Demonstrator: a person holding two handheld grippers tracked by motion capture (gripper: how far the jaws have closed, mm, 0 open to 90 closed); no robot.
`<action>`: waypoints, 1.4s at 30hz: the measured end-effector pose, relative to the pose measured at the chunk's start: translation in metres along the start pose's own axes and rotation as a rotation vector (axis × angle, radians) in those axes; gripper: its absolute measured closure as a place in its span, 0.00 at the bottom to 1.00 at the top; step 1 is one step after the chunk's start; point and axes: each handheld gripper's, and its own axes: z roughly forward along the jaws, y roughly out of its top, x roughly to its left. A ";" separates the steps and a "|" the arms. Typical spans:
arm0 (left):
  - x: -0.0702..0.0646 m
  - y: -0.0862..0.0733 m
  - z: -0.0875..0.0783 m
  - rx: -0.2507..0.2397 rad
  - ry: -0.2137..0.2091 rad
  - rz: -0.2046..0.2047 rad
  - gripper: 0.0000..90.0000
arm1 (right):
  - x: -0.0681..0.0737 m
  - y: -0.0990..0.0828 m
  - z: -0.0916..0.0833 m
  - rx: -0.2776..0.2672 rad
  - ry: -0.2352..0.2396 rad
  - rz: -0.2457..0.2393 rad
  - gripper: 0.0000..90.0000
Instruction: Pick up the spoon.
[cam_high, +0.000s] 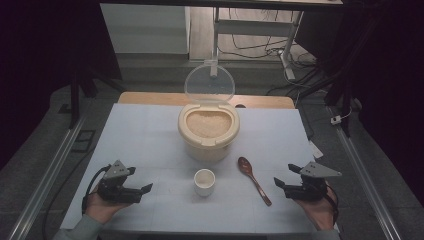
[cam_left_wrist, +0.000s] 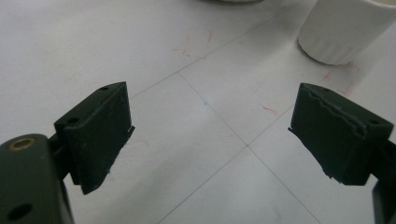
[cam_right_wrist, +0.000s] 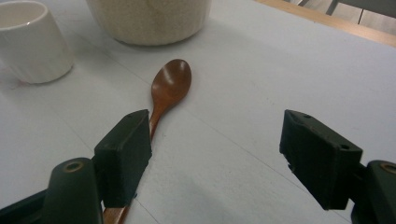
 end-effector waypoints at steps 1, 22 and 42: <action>0.000 0.000 0.000 0.000 0.000 0.000 0.14 | 0.000 0.000 0.000 0.000 0.003 0.002 0.28; 0.001 -0.002 0.002 0.025 -0.005 -0.008 0.15 | 0.003 0.002 0.002 0.019 0.017 -0.011 0.29; -0.002 -0.002 0.004 0.031 -0.004 -0.011 0.15 | 0.021 0.028 0.005 0.125 0.032 -0.005 0.34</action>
